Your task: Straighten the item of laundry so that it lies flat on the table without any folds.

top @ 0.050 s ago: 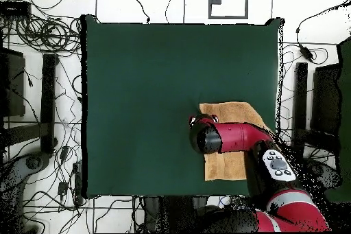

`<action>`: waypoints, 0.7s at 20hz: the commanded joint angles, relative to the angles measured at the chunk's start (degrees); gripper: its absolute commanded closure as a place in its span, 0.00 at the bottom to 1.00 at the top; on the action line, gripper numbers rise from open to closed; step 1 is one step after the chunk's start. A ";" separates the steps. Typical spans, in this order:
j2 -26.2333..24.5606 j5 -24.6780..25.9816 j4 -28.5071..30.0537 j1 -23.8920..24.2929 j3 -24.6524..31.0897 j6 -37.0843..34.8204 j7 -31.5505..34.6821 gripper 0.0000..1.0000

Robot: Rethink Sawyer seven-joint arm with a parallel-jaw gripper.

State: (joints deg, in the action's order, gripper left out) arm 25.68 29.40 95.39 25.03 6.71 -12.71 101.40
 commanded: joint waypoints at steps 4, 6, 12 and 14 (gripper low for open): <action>-7.84 -7.64 -3.69 -4.82 1.14 -3.76 10.93 1.00; -7.68 -8.92 -3.70 -5.91 0.57 -4.21 11.33 1.00; -7.51 -12.18 -3.18 -8.19 -0.46 -3.68 11.54 1.00; -7.54 -13.16 -2.76 -8.45 -0.37 -3.26 11.61 1.00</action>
State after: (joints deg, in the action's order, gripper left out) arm 24.62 21.61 94.24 20.87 2.04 -13.76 101.40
